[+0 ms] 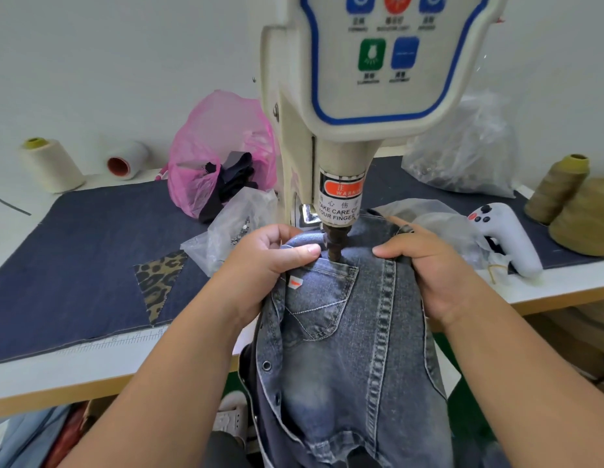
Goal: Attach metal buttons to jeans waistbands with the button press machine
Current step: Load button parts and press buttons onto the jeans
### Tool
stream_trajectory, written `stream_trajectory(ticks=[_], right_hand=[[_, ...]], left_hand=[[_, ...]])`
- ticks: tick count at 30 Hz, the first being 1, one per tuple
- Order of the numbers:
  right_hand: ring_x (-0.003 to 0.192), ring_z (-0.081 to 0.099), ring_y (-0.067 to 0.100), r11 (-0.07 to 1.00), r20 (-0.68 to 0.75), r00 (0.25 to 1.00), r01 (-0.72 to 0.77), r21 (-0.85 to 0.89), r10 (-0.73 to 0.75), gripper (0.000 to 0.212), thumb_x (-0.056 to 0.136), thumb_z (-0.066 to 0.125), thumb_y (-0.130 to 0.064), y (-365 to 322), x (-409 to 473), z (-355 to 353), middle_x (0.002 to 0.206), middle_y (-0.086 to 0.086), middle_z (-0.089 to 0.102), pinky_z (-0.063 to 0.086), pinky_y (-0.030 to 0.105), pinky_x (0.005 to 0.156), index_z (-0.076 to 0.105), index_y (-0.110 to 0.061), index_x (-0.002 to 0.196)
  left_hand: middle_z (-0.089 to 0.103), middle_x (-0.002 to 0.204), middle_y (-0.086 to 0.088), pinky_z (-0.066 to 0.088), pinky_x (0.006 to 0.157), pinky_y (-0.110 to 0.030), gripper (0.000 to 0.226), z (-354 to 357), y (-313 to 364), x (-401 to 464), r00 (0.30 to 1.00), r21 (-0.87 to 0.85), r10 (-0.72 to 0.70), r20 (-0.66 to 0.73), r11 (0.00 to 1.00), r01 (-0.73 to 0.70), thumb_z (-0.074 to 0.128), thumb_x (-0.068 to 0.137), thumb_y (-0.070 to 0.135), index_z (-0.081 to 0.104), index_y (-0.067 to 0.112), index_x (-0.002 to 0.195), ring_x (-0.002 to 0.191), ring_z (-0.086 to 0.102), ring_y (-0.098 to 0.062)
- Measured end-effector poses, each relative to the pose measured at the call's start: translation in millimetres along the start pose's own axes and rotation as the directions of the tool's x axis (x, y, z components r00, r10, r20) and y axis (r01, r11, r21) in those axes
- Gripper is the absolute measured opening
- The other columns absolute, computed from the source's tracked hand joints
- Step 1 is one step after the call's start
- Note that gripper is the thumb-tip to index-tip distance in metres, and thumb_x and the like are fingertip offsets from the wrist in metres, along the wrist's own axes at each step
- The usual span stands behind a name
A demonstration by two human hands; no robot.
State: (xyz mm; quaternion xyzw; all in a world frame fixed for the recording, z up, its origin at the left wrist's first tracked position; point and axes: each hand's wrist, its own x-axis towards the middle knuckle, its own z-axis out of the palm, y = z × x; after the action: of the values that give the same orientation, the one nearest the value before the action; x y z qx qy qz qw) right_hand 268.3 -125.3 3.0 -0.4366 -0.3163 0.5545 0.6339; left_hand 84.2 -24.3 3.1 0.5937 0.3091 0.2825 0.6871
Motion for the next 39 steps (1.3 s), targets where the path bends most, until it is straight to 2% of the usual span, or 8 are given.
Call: stream_trajectory(ticks=[4, 7, 11, 16, 25, 29, 33, 39], right_hand=[[0.079, 0.071, 0.035, 1.000, 0.019, 1.000, -0.011, 0.014, 0.011, 0.069, 0.051, 0.064, -0.003, -5.9, 4.7, 4.6, 0.094, 0.025, 0.072, 0.059, 0.044, 0.077, 0.064, 0.007, 0.119], [0.079, 0.070, 0.034, 1.000, 0.011, 1.000, -0.024, 0.015, 0.024, 0.071, 0.048, 0.064, -0.003, -6.7, 6.5, 7.2, 0.095, 0.024, 0.071, 0.059, 0.044, 0.077, 0.064, 0.004, 0.119], [0.077, 0.072, 0.033, 0.998, 0.039, 0.999, -0.023, 0.059, 0.021, 0.068, 0.047, 0.063, 0.000, -3.3, 2.8, 7.9, 0.095, 0.023, 0.072, 0.061, 0.042, 0.072, 0.065, 0.000, 0.115], [0.100, 0.064, 0.046, 0.996, 0.077, 0.997, -0.024, 0.088, 0.017, 0.070, 0.061, 0.048, 0.009, 1.4, -4.9, 9.8, 0.119, 0.040, 0.059, 0.052, 0.060, 0.092, 0.051, 0.014, 0.130], [0.079, 0.071, 0.036, 0.998, 0.036, 0.999, 0.011, 0.062, -0.013, 0.061, 0.051, 0.053, 0.013, 1.1, -15.3, 11.1, 0.097, 0.026, 0.070, 0.060, 0.047, 0.071, 0.070, -0.007, 0.106], [0.075, 0.070, 0.034, 0.996, 0.066, 0.998, -0.017, 0.088, 0.011, 0.057, 0.054, 0.050, 0.011, 3.8, -24.2, 10.4, 0.095, 0.025, 0.069, 0.059, 0.044, 0.067, 0.073, -0.009, 0.102], [0.078, 0.070, 0.035, 0.995, 0.063, 0.998, -0.035, 0.091, 0.029, 0.058, 0.053, 0.050, 0.010, 5.3, -33.7, 7.6, 0.097, 0.026, 0.069, 0.059, 0.046, 0.068, 0.070, -0.001, 0.106], [0.082, 0.065, 0.038, 0.996, -0.065, 0.995, -0.068, 0.053, 0.072, 0.071, 0.047, 0.048, 0.011, 7.3, -44.0, 3.3, 0.097, 0.027, 0.064, 0.055, 0.043, 0.070, 0.065, 0.004, 0.115]], left_hand=[[0.069, 0.078, -0.014, 0.053, 0.061, -0.030, 0.026, 1.7, 5.2, -1.6, 1.000, -0.076, 0.005, -0.030, 0.997, -0.007, 0.073, 0.070, 0.003, 0.062, 0.004, 0.093, 0.065, 0.065, -0.022], [0.073, 0.087, -0.017, 0.059, 0.060, -0.029, 0.038, 1.0, 8.4, -3.7, 0.998, -0.131, -0.059, 0.016, 0.989, 0.061, 0.073, 0.066, 0.017, 0.066, 0.001, 0.099, 0.069, 0.070, -0.024], [0.076, 0.089, -0.009, 0.055, 0.057, -0.022, 0.035, -3.3, 11.6, -5.3, 0.984, -0.040, -0.159, 0.082, 0.986, 0.162, 0.069, 0.071, 0.034, 0.079, 0.008, 0.092, 0.068, 0.071, -0.016], [0.073, 0.107, -0.021, 0.059, 0.086, -0.038, 0.037, -9.7, 9.3, -7.3, 0.937, 0.122, -0.279, 0.212, 0.959, 0.257, 0.072, 0.077, 0.026, 0.074, 0.001, 0.104, 0.094, 0.071, -0.029], [0.069, 0.107, -0.029, 0.061, 0.077, -0.040, 0.044, -4.0, 7.9, -13.9, 0.928, 0.005, -0.302, 0.217, 0.951, 0.308, 0.070, 0.070, 0.009, 0.068, -0.007, 0.111, 0.088, 0.069, -0.034], [0.067, 0.114, -0.030, 0.059, 0.084, -0.044, 0.048, 0.5, 9.4, -21.2, 0.907, 0.009, -0.344, 0.245, 0.936, 0.352, 0.070, 0.070, 0.006, 0.065, -0.007, 0.116, 0.097, 0.067, -0.037], [0.069, 0.111, -0.029, 0.058, 0.087, -0.047, 0.033, 7.1, 10.8, -28.2, 0.906, 0.048, -0.369, 0.207, 0.929, 0.367, 0.073, 0.072, 0.007, 0.071, -0.004, 0.103, 0.097, 0.068, -0.038], [0.074, 0.111, -0.011, 0.050, 0.102, -0.047, 0.041, 22.1, 7.9, -40.9, 0.881, 0.007, -0.440, 0.171, 0.895, 0.446, 0.076, 0.074, 0.050, 0.080, 0.019, 0.101, 0.105, 0.070, -0.031]])
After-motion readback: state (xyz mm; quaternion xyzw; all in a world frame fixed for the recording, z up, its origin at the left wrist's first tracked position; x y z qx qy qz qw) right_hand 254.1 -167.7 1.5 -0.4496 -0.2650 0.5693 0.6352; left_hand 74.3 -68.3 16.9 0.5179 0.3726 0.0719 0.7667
